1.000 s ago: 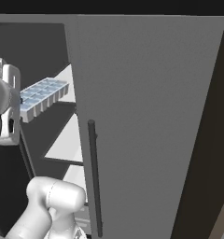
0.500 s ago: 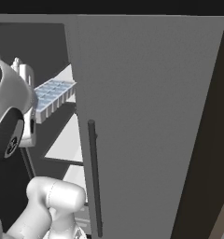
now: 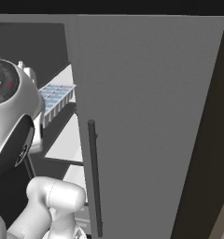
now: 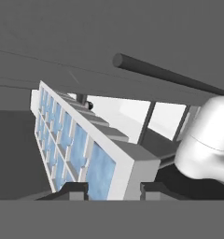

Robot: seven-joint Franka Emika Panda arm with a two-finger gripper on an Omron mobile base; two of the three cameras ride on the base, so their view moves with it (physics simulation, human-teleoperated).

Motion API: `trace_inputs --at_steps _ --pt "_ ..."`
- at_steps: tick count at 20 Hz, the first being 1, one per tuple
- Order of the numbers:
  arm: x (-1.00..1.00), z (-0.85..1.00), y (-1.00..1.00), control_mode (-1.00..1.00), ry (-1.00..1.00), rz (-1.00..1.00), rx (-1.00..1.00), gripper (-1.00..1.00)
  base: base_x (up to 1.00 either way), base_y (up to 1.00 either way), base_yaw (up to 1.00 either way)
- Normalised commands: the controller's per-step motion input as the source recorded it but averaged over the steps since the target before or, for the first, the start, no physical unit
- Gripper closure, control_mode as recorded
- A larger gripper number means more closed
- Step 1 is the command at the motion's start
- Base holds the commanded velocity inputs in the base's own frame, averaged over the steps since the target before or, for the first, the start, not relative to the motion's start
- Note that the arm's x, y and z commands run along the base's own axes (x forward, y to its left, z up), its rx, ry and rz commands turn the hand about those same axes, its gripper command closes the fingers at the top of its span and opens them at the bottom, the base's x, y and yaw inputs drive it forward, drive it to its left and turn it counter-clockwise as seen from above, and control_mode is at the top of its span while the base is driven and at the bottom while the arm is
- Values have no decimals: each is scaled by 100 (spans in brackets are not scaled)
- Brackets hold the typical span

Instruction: Open the freezer door, pick up the ice cube tray from the freezer, and place it on the dining counter.

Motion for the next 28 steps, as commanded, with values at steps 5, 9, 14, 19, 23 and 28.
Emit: trace_inputs --at_steps 5,9,14,19,23,28 --pt "-14 -6 0 -100 0 0 0 100 0 0 0" --pt "-10 -4 0 100 0 0 0 100 -14 0 0" --pt "0 0 0 100 0 0 0 100 -75 0 1" --pt "0 0 0 100 0 0 0 100 -100 -13 11" --pt "0 0 0 100 0 0 0 100 -100 -38 22" --pt "0 0 0 100 0 0 0 100 -65 -66 47"
